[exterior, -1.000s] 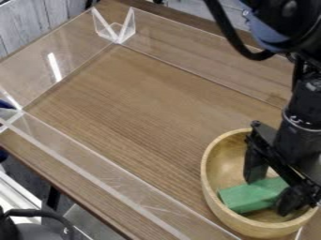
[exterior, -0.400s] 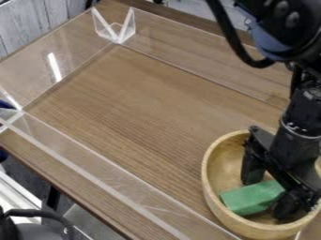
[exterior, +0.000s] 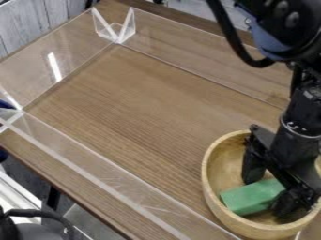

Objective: Remove the green block from inside the brown bowl and put it on the table

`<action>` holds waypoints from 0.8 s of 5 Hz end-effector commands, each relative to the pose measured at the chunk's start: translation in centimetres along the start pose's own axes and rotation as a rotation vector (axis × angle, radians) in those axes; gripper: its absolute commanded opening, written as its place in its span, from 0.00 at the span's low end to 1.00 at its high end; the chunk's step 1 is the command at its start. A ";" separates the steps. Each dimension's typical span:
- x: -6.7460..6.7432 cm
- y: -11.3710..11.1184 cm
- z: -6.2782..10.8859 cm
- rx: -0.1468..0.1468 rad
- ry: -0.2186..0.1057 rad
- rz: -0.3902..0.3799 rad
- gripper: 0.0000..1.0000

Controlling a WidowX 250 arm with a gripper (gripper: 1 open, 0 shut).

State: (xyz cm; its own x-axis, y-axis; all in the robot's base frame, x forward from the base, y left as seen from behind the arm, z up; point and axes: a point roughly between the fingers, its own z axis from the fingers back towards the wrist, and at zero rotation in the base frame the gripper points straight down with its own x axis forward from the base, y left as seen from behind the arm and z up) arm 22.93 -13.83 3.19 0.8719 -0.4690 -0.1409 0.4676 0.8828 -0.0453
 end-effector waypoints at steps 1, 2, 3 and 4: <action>1.3 0.2 0.4 -0.002 -0.037 0.001 1.00; 1.5 0.5 -0.3 -0.004 -0.022 0.007 1.00; 1.7 0.8 -1.0 -0.007 -0.006 0.013 1.00; 1.8 1.1 -1.5 -0.010 0.014 0.018 1.00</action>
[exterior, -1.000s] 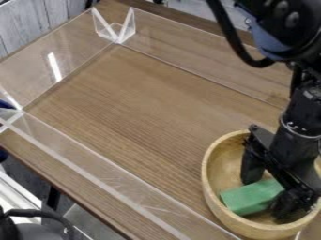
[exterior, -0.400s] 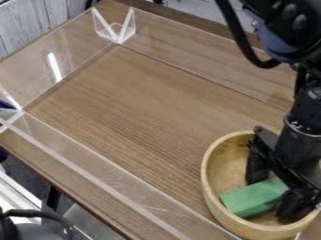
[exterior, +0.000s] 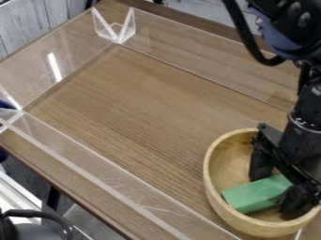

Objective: Remove the green block from inside the brown bowl and put it on the table

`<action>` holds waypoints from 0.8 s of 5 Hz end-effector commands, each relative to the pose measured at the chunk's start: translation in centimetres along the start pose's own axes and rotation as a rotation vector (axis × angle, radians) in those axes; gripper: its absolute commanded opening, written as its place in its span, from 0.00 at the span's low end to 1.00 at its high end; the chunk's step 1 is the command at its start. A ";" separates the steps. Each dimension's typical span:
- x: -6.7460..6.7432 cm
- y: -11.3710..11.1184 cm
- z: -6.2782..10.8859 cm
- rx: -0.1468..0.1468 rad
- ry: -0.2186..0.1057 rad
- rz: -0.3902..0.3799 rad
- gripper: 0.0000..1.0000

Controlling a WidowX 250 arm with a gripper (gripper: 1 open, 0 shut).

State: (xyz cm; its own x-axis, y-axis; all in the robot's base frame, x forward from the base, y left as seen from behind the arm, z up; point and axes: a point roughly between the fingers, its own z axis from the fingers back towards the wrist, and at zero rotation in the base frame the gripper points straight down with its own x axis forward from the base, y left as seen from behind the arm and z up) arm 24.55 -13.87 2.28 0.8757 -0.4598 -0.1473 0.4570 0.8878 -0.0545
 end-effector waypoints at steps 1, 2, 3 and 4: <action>0.3 0.7 -1.2 0.000 0.028 0.019 1.00; 0.2 1.5 -1.4 0.003 0.051 0.040 1.00; 0.1 2.0 -1.5 0.003 0.071 0.054 1.00; 0.0 2.5 -1.5 0.005 0.090 0.070 1.00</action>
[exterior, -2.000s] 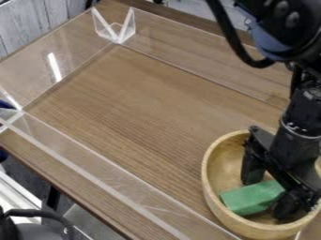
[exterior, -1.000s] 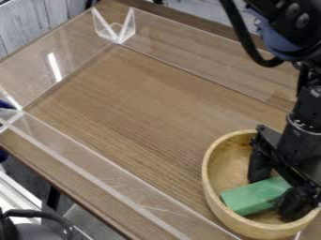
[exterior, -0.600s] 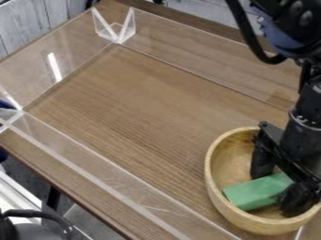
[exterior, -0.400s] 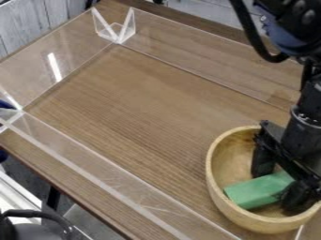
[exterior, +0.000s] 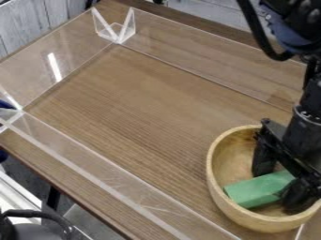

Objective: Remove the green block from inside the brown bowl and put it on the table

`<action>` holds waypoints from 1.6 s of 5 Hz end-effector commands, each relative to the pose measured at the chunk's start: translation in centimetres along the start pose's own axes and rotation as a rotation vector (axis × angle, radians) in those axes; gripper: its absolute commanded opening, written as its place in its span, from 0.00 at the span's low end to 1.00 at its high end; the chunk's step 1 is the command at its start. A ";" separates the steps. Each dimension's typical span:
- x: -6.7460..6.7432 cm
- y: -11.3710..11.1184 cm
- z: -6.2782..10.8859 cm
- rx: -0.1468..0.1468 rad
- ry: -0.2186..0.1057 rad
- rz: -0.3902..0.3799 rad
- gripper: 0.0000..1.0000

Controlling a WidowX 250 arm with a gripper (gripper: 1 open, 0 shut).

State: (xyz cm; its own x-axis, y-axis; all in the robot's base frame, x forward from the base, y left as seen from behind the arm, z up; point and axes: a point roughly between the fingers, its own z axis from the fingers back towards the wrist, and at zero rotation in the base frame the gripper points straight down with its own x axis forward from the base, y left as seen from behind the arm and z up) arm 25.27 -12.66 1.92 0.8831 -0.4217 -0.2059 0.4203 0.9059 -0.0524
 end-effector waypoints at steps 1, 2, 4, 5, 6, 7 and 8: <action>-0.1 1.6 -1.2 0.010 0.050 0.044 1.00; -0.1 2.0 -1.2 0.010 0.067 0.054 1.00; -0.2 2.8 -1.1 0.011 0.103 0.074 1.00; -0.4 3.4 -1.1 0.015 0.120 0.092 1.00; -0.5 4.1 -1.1 0.016 0.136 0.110 1.00; -0.7 4.7 -1.0 0.019 0.147 0.127 1.00; -0.9 5.5 -0.9 0.022 0.161 0.152 1.00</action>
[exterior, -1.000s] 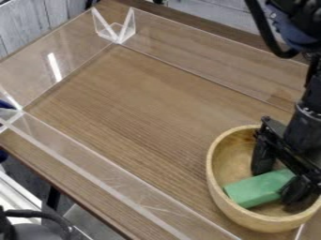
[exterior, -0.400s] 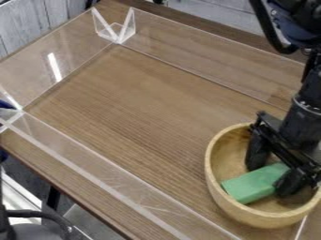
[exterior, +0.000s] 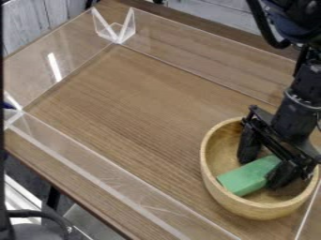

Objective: Remove the green block from inside the brown bowl and put it on the table

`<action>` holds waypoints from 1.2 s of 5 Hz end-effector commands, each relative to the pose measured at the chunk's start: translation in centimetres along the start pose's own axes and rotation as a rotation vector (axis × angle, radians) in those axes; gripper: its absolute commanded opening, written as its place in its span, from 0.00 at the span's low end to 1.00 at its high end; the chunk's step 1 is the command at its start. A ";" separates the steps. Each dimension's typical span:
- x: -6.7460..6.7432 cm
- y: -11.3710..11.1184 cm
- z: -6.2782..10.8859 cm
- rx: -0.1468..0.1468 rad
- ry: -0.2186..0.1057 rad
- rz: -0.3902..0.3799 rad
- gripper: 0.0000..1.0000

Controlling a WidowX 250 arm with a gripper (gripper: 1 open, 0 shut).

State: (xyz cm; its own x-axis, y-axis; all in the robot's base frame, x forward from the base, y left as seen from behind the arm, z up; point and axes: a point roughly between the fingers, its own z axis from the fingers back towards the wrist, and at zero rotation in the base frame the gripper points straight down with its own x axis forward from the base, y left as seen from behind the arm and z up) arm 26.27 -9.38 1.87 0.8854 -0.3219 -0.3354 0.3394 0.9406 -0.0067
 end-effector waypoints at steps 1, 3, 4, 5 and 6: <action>-0.3 3.1 -1.0 0.002 0.041 0.083 1.00; -1.8 8.5 -1.2 -0.008 0.064 0.232 1.00; -1.7 8.6 -1.2 -0.007 0.063 0.233 1.00; -1.6 8.7 -1.1 -0.007 0.062 0.235 1.00; -1.6 8.7 -1.1 -0.007 0.061 0.237 1.00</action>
State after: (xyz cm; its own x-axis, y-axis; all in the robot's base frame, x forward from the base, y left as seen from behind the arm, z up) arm 27.41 -2.23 1.95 0.9212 -0.1111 -0.3728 0.1360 0.9899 0.0410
